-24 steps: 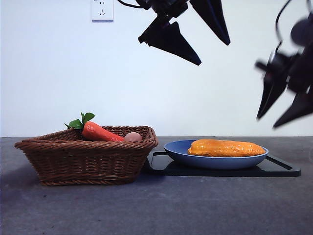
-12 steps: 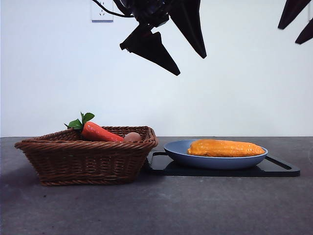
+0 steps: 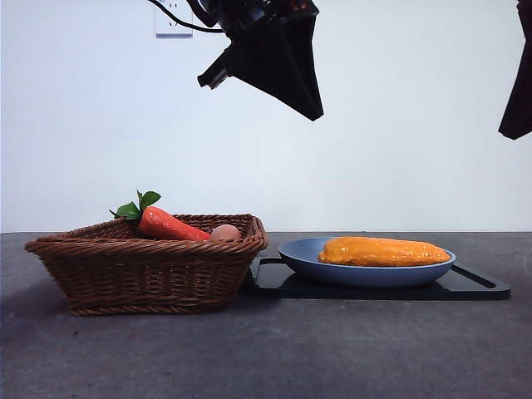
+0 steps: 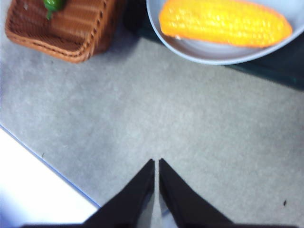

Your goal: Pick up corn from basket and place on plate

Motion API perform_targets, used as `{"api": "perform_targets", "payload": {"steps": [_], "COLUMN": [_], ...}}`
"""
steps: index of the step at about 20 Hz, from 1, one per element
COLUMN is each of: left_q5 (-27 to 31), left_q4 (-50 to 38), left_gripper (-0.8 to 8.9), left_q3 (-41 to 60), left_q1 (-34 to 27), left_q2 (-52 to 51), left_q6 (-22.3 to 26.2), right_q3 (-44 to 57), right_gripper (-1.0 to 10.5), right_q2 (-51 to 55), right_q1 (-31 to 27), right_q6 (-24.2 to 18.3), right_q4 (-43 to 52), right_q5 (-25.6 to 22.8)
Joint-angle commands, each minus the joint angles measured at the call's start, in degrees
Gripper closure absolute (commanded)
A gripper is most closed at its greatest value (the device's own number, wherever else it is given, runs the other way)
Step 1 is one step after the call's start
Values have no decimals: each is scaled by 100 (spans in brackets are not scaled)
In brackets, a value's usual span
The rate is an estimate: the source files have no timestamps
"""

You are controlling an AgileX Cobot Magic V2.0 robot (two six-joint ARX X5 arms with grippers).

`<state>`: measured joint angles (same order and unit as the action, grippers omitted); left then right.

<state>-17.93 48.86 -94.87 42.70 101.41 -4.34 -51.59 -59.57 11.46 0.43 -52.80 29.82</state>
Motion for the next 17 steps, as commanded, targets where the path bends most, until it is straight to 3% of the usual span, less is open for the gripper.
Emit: {"api": "perform_targets", "payload": {"steps": [1,6,13,14,17], "left_q5": [-7,-7,-4,-4,61], "left_q4": [-57,-284,-1534,-1635,-1700], "left_gripper": [806,806,806,806,806], "left_q3": [-149,-149,-151,-151,-146], "left_q1": [28,28,2,-48,-564], "left_q2": [7,7,7,7,-170], "left_q6": [70,68,181,424,442], "right_q3": [-55,-57,-57,-57,-57], "right_gripper": [945,945,945,945,945], "right_q2": [-22,-20,-20,-20,-20], "right_q1": [15,-13,-13,-13,-11], "right_q6": [39,39,39,39,39], "right_q4": [46,50,50,52,55], "right_q5": [13,11,11,11,13]}}
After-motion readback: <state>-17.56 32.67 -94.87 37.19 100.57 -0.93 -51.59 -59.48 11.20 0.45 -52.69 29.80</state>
